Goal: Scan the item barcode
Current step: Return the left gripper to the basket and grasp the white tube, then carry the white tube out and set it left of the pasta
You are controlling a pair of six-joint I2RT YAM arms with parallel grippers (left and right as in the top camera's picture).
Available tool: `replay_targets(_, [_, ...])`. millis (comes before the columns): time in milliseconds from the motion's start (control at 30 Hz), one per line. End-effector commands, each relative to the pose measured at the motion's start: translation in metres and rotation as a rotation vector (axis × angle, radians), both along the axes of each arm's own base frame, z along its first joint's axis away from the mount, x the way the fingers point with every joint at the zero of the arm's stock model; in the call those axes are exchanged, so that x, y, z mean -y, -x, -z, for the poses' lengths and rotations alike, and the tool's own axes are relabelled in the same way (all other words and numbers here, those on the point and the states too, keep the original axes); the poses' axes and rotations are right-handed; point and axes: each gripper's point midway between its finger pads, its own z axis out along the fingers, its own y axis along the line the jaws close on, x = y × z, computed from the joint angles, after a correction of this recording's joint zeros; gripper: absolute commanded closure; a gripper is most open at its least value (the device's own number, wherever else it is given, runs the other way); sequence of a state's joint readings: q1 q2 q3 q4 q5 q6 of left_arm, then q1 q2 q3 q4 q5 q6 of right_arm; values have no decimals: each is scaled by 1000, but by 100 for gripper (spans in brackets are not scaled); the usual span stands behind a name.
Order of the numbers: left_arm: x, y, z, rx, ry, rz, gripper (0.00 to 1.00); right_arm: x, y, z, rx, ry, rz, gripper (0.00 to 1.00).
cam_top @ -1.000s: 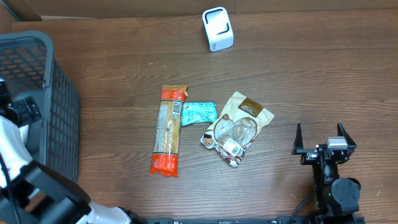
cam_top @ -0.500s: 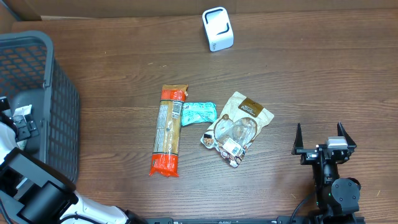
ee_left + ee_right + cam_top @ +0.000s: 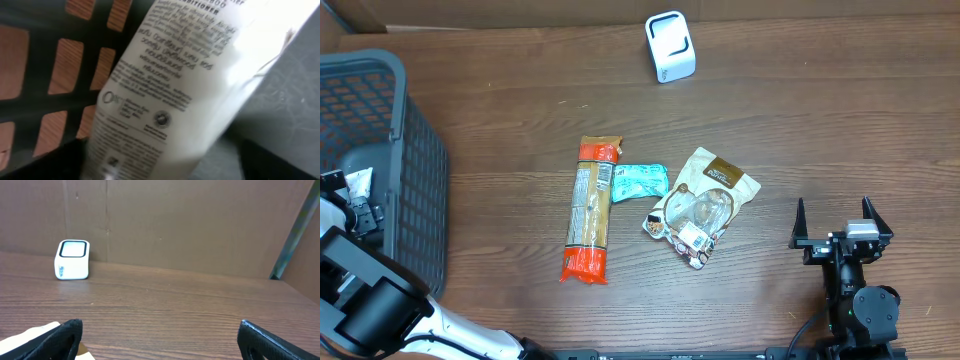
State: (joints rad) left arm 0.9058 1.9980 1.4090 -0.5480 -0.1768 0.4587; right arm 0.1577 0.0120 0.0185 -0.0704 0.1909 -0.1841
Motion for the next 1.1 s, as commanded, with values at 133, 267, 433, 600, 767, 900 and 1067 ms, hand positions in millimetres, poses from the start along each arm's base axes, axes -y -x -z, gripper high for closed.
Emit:
replay_targets(133, [18,-12,24,67,124,24,67,1,0,1,5,0,6,0])
replay_targets(267, [26,-20,25,110,164,46,96,1,0,1,5,0,6,0])
replay_targets(433, [31,-34,11,174,172,20,96,1,0,1,5,0,6,0])
replay_targets(600, [42,-68,-40,322,152,52,96,1,0,1,5,0,6,0])
replay_targets(767, [52,-99,-131,500,51,57,96,1,0,1,5,0,6,0])
replay_targets(900, [83,-114,-211,692,49,49,96,1,0,1,5,0,6,0])
replay_targets(1067, [125,-108,-290,837,-21,106,96,1,0,1,5,0,6,0])
